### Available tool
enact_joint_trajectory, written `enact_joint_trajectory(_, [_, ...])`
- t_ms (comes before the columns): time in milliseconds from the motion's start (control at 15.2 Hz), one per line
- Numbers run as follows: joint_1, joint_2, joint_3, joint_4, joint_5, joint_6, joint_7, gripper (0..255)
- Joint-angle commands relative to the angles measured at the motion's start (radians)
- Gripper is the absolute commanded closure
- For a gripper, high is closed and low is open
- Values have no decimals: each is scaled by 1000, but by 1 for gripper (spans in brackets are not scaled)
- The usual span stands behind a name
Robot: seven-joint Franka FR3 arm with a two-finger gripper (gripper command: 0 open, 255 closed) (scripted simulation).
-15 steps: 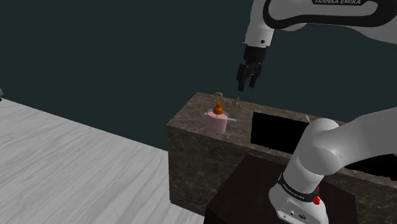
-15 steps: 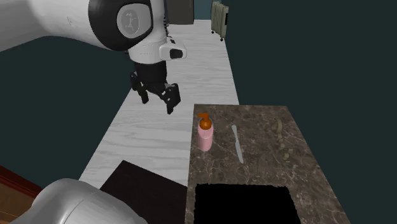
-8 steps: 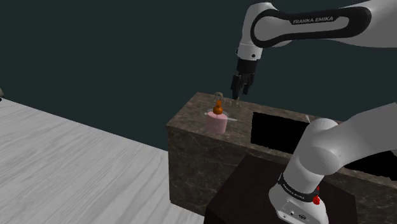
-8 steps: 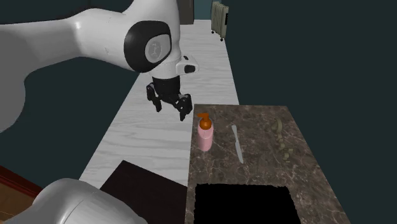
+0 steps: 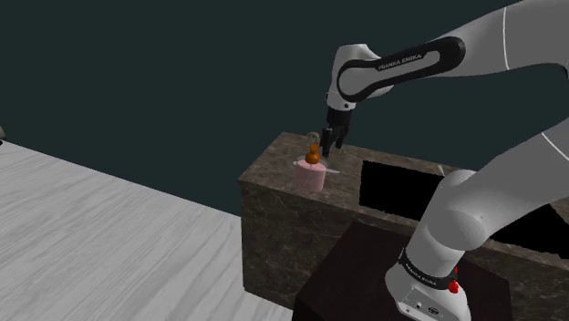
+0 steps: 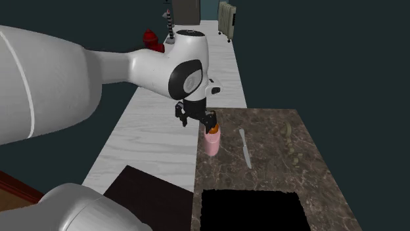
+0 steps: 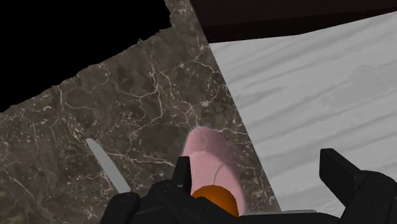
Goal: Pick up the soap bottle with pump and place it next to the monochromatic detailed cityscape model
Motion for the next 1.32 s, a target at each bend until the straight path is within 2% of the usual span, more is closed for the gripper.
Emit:
enact_joint_trajectory(0, [-2, 61, -16, -6, -11, 74, -23, 0])
enact_joint_trajectory(396, [-4, 272, -64, 21, -21, 271, -95, 0])
enact_joint_trajectory(858, [-3, 341, -74, -17, -12, 378, -104, 0])
enact_joint_trajectory(1254, [-3, 347, -74, -20, -11, 387, -105, 0])
